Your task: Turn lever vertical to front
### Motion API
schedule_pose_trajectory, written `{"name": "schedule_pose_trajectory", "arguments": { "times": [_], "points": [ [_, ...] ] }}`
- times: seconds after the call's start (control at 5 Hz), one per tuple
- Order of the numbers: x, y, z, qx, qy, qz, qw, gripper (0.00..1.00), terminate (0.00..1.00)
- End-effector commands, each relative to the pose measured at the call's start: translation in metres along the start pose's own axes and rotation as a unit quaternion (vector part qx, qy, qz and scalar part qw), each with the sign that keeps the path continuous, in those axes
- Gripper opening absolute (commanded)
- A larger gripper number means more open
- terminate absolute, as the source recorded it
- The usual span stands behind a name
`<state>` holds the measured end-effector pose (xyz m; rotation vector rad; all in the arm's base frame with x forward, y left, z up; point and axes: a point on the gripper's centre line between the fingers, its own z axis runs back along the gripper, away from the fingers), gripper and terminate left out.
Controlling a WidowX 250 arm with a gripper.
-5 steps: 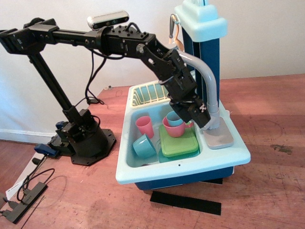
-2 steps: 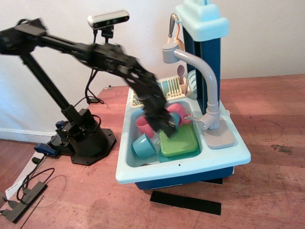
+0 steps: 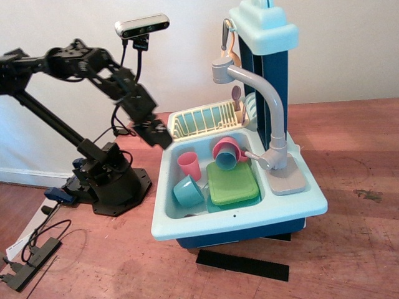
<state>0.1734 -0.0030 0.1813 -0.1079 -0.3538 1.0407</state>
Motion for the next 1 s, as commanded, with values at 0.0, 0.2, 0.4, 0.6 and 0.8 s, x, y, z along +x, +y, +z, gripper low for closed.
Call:
{"name": "schedule_pose_trajectory", "arguments": {
  "times": [0.0,0.2,0.4,0.6,0.8],
  "points": [
    [0.0037,0.0011,0.0131,-0.03,-0.002,-0.018,0.9994,1.0,0.0],
    [0.0037,0.0011,0.0131,-0.03,-0.002,-0.018,0.9994,1.0,0.0],
    [0.0037,0.0011,0.0131,-0.03,-0.002,-0.018,0.9994,1.0,0.0],
    [0.0037,0.0011,0.0131,-0.03,-0.002,-0.018,0.9994,1.0,0.0],
    [0.0037,0.0011,0.0131,-0.03,-0.002,-0.018,0.9994,1.0,1.0]
  ]
}}
